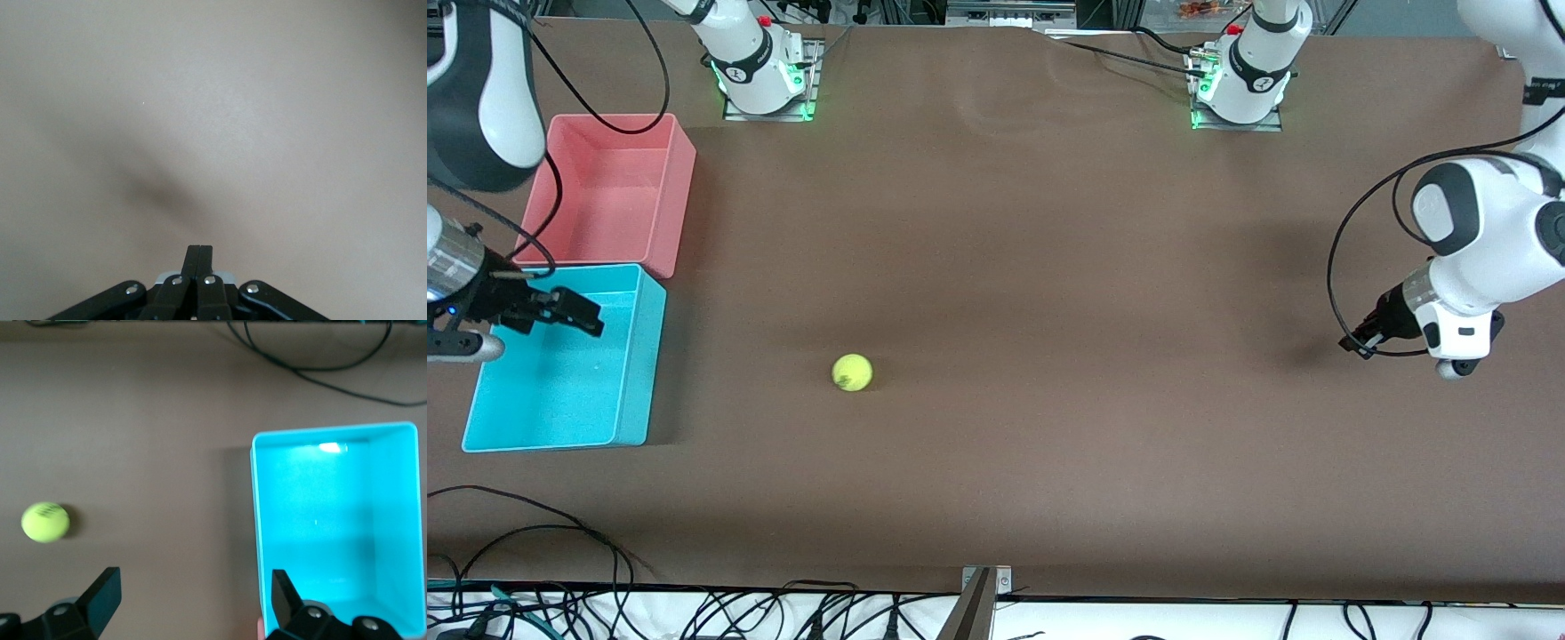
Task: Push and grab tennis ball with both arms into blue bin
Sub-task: 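Raise the left gripper away while the right gripper reaches the ball, then grasp the tennis ball with the right gripper beside the blue bin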
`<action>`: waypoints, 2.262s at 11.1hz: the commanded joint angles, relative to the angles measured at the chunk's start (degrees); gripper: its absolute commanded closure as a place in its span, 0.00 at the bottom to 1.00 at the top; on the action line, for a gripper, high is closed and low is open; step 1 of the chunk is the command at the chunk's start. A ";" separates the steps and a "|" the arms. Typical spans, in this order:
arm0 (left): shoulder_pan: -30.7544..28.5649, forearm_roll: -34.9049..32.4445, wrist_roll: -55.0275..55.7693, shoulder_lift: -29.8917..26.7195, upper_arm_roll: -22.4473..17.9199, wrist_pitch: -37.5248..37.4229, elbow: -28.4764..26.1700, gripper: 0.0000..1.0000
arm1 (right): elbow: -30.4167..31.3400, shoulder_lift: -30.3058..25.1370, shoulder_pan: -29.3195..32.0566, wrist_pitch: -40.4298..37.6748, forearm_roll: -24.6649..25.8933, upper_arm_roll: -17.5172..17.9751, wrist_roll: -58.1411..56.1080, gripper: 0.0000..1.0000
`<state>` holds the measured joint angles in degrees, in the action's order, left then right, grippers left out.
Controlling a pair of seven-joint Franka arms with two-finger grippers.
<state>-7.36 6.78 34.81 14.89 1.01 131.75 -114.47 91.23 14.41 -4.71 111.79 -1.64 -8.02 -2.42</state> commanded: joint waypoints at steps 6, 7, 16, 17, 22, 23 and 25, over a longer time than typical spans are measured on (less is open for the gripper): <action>-0.55 -4.49 -41.27 -11.37 0.49 -5.00 0.12 0.81 | -1.49 13.70 -1.88 19.33 0.32 0.38 0.22 0.00; -0.63 -4.49 -45.14 -12.07 0.31 -6.40 0.91 0.51 | -1.40 14.67 -3.10 19.69 1.28 0.29 0.14 0.00; 0.16 -7.39 -47.12 -15.33 9.88 -23.55 10.85 0.00 | 2.10 17.05 -4.78 17.23 6.04 0.29 -0.48 0.00; 0.24 -7.39 -47.03 -16.03 10.50 -24.07 10.85 0.00 | 3.25 17.49 -4.43 17.32 6.13 0.12 -0.92 0.00; -0.46 -7.48 -50.10 -16.56 9.72 -24.52 11.03 0.00 | 10.10 18.46 -4.08 25.46 6.39 0.03 -2.06 0.00; -0.46 -7.39 -50.10 -16.56 9.80 -25.56 11.11 0.00 | 11.24 18.63 -4.08 28.19 6.39 0.03 -2.06 0.00; -1.16 -7.39 -50.63 -16.47 9.37 -26.71 11.99 0.00 | 13.53 18.90 -4.08 31.72 6.39 0.11 -1.71 0.00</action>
<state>-7.54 0.50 -14.06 -1.01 10.55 107.44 -103.76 101.29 33.98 -8.91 139.28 3.60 -8.02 -3.80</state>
